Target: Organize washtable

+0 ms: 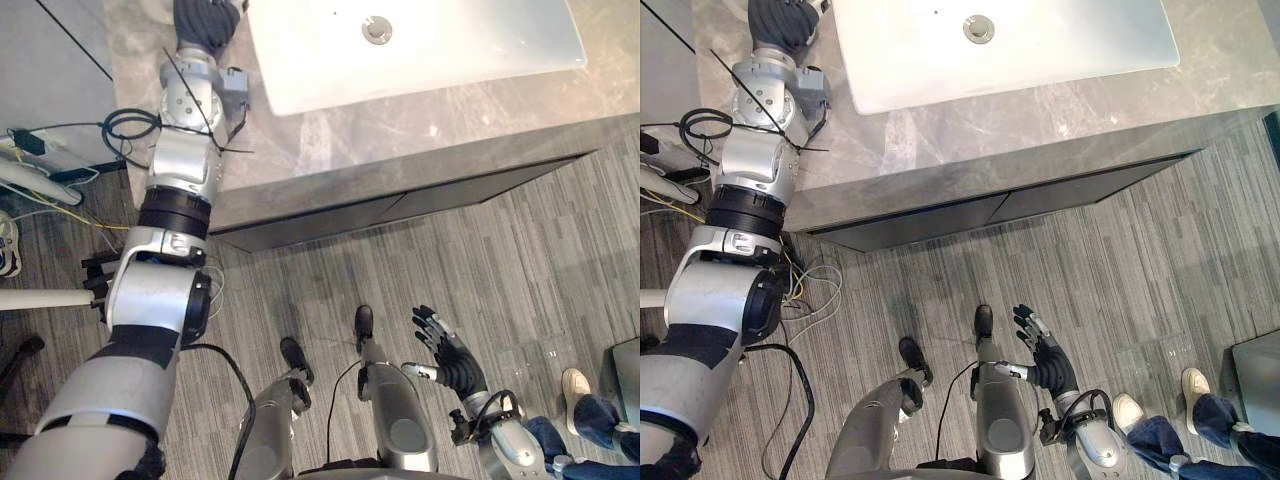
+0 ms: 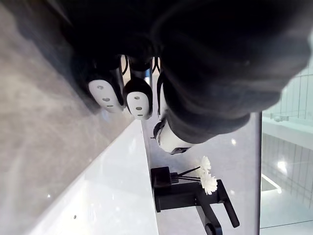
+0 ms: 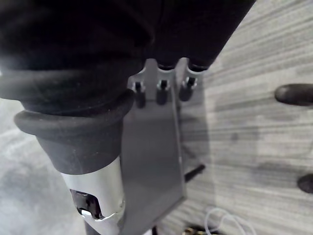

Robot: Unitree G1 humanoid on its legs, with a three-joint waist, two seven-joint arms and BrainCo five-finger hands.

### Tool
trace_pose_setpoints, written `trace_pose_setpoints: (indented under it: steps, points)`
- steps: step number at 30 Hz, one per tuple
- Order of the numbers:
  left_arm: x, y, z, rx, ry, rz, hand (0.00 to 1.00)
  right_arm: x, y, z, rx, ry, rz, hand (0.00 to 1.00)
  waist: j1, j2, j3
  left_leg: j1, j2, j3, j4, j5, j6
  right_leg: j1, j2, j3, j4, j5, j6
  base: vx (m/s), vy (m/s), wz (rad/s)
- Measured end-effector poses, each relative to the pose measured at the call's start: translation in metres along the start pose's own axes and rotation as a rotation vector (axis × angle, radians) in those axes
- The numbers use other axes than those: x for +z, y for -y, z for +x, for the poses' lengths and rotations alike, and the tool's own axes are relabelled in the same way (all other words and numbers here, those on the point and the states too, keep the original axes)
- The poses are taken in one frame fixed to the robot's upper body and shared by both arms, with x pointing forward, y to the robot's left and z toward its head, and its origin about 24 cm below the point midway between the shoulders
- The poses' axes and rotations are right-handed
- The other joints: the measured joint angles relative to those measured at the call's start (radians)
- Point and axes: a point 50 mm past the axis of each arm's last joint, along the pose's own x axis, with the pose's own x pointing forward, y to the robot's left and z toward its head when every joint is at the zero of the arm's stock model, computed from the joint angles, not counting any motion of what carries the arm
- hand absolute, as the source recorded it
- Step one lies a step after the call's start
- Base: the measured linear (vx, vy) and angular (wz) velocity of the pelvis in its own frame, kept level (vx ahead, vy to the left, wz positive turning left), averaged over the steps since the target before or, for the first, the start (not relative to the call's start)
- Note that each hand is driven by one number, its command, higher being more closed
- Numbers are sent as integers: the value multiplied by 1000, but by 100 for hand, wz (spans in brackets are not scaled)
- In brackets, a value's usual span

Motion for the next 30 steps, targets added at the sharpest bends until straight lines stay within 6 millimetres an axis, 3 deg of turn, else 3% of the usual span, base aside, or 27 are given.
trace_pose_setpoints:
  steps: [3,11,14,16,20,26,30]
  points:
    - [1,11,-2,-37,9,6,100,0,1,0,3,-1,-4,0,2,0,0,-1,-1,-3,0,0,0,1,-1,-3,0,0,0,0,5,2]
    - [1,74,-40,-259,63,-124,100,6,0,8,8,34,4,0,10,10,-5,8,-10,-26,0,1,1,24,-3,-24,-2,-1,0,7,21,9]
    - [-11,101,-74,-390,32,-227,100,7,0,9,-11,45,19,0,26,40,-24,20,-11,-46,-2,1,1,47,-4,-44,-3,-6,-1,12,15,15]
    - [-23,107,-93,-444,-10,-267,100,7,2,9,-27,47,17,0,34,67,-41,29,-14,-62,-3,1,1,63,-6,-59,-3,-11,2,13,11,21]
    - [-50,99,-123,-491,-109,-336,100,5,9,7,-60,35,11,0,59,104,-99,67,-23,-84,-30,8,1,101,-11,-80,-3,-26,12,-1,10,16]
    - [-60,75,-121,-443,-128,-302,100,-5,7,4,-66,-10,21,0,76,101,-170,101,-39,-114,-76,35,3,131,-20,-113,-5,-35,12,8,4,16]
    - [-61,60,-115,-391,-124,-283,100,-12,3,1,-69,-32,39,0,76,82,-190,120,-43,-123,-97,47,4,147,-21,-122,-11,-36,13,2,6,9]
